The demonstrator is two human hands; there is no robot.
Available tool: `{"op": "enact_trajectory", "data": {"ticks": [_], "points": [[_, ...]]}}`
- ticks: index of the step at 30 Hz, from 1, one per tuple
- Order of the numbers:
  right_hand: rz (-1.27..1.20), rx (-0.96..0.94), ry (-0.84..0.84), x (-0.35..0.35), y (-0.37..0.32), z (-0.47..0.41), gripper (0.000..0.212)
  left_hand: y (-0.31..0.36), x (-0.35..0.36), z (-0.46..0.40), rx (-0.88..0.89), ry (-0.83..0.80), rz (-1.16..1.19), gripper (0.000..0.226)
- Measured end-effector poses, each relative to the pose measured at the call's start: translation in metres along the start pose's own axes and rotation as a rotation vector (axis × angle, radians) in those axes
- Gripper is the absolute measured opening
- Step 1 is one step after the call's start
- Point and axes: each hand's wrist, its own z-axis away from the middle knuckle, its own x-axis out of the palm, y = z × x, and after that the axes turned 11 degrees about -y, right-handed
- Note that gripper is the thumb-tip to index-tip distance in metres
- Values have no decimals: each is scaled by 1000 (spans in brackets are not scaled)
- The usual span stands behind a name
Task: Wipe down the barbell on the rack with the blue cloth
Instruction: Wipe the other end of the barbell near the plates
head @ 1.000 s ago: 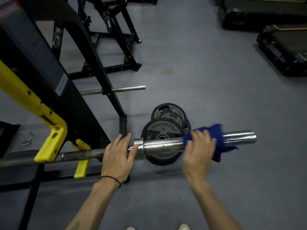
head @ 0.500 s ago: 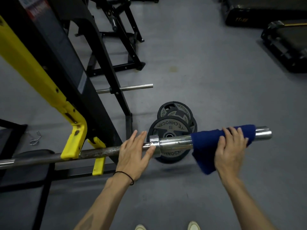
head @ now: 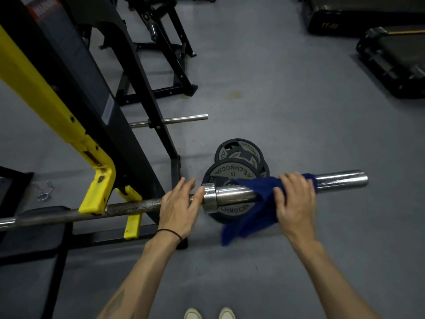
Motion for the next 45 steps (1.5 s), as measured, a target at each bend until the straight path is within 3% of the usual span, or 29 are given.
{"op": "enact_trajectory", "data": {"ticks": [2,5,9,13,17,19,21,25,28,31,34,35,37,39,41,43,45], "points": [[-15,117,43,1,3,2,47,-3,-2,2,21,-55,-17,78],[-62,196,79,21,-46,3,46,-2,-1,2,24,-43,-74,91],[-50,-166,-66,49,-112,25,50,-3,3,4,56,15,-127,85],[60,-347,-139,32,-62,11,51,-11,8,3,81,31,-142,73],[0,-17,23,12,-5,5,50,-14,10,2,105,31,-129,79],[-96,166,113,22,-20,7,49,-13,11,2,108,47,-133,78],[-185,213,160,40,-60,9,48,-13,12,2,119,47,-133,79],[-52,-271,-11,60,-100,29,49,-24,6,6,199,17,-151,76],[62,-406,-62,43,-58,17,51,-37,2,14,317,7,-197,70],[16,-127,32,23,-21,9,53,-47,0,22,379,-1,-283,72],[-100,146,118,35,-58,12,53,-51,1,27,382,34,-338,72],[-120,112,91,42,-81,16,53,-52,1,30,373,37,-337,71],[-96,-151,22,59,-110,27,52,-56,0,34,361,44,-328,70],[9,-387,-19,56,-100,24,50,-63,-3,38,350,40,-309,68],[121,-507,13,46,-69,12,46,-73,-9,44,355,49,-292,65],[97,-461,68,37,-47,2,42,-85,-16,51,367,80,-286,62],[-30,-253,146,35,-49,-1,41,-98,-22,59,335,126,-274,61]]}}
